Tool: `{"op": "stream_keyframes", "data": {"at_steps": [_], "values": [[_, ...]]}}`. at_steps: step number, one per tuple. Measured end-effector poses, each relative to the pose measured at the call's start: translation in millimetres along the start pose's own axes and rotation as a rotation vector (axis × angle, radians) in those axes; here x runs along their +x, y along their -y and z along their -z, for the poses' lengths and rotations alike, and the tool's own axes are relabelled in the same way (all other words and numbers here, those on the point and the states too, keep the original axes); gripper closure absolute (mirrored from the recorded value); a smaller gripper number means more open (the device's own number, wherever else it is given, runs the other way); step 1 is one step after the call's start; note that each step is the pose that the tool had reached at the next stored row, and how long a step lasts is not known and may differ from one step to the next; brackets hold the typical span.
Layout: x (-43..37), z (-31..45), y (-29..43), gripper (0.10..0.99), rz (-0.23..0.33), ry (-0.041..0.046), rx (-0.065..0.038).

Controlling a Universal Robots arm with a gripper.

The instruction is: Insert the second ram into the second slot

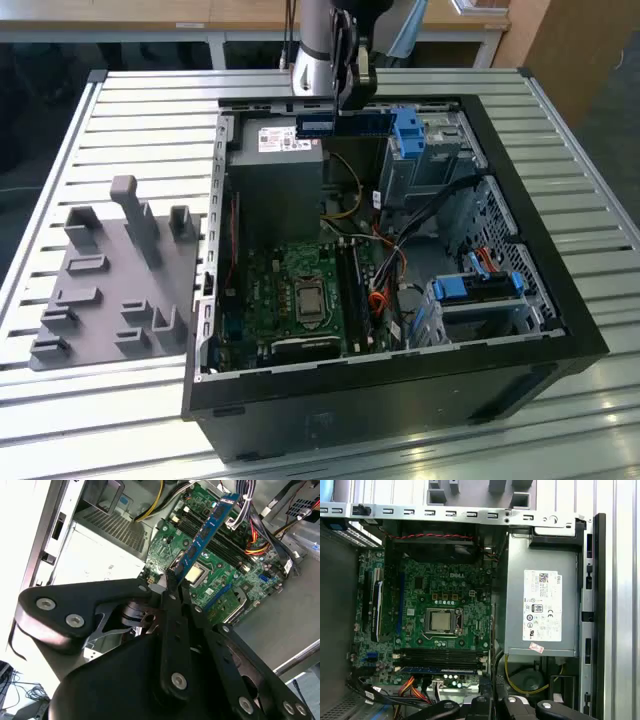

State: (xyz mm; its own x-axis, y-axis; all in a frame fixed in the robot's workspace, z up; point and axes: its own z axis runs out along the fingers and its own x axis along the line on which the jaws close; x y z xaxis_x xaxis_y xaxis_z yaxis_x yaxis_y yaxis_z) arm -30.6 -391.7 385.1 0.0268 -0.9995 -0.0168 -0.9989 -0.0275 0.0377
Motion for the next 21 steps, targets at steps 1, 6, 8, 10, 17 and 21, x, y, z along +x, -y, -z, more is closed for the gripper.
{"op": "stream_keyframes", "data": {"at_steps": [1,6,8,10,17,21], "values": [[0.0,0.0,0.0,0.949,0.0,0.0001,0.0],[1.9,0.1,-0.1,0.949,0.0,-0.0002,0.0],[5.1,0.1,-0.1,0.949,0.0,0.0001,0.0],[10.1,0.2,-0.4,0.949,0.0,-0.0001,0.0],[20.9,-0.2,-1.7,0.949,-0.01,-0.0007,0.0],[21.0,-1.3,-1.6,0.949,-0.081,0.0008,0.001]]}}
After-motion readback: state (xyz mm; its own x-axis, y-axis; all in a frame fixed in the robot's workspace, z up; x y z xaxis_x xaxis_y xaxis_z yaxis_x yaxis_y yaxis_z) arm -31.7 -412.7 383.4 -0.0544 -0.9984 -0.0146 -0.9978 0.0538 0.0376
